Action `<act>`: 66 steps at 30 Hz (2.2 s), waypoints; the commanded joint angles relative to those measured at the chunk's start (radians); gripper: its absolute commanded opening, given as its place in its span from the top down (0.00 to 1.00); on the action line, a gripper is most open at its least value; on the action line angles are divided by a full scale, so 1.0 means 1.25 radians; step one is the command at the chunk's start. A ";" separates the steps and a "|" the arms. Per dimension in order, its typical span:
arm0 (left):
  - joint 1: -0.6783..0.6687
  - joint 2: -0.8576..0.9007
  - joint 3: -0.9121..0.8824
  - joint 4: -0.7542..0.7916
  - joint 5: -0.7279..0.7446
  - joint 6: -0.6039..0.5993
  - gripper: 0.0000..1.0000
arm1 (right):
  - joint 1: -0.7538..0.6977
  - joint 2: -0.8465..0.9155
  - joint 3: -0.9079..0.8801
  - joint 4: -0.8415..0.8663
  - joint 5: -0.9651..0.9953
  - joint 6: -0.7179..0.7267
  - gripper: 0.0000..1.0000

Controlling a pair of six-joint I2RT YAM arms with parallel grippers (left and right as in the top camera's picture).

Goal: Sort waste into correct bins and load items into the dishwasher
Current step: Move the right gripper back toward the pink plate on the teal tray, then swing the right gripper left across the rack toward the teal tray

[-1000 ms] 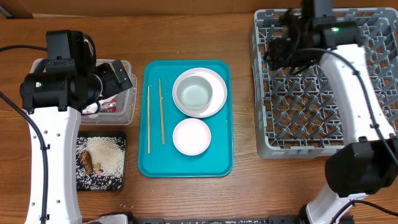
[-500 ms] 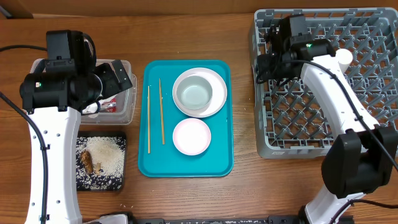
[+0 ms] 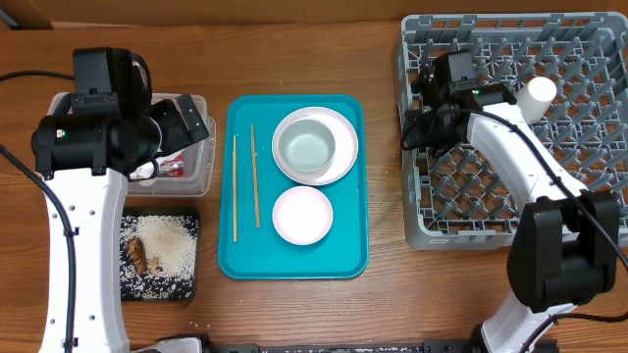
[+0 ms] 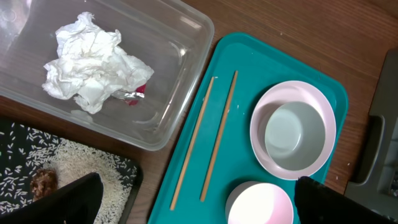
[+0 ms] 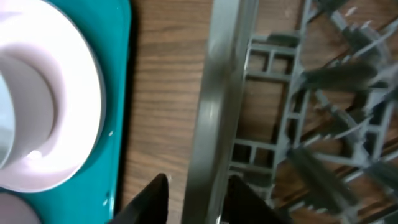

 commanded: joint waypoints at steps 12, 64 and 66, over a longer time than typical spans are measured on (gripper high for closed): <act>-0.002 -0.002 0.012 0.001 0.000 -0.005 0.00 | 0.000 0.002 -0.007 -0.051 -0.038 0.201 0.84; -0.002 -0.002 0.012 0.001 0.000 -0.005 0.00 | 0.171 0.001 -0.007 -0.209 0.006 0.422 0.82; -0.002 -0.002 0.012 0.000 0.000 -0.005 0.00 | 0.171 0.001 -0.006 -0.209 0.005 0.434 0.82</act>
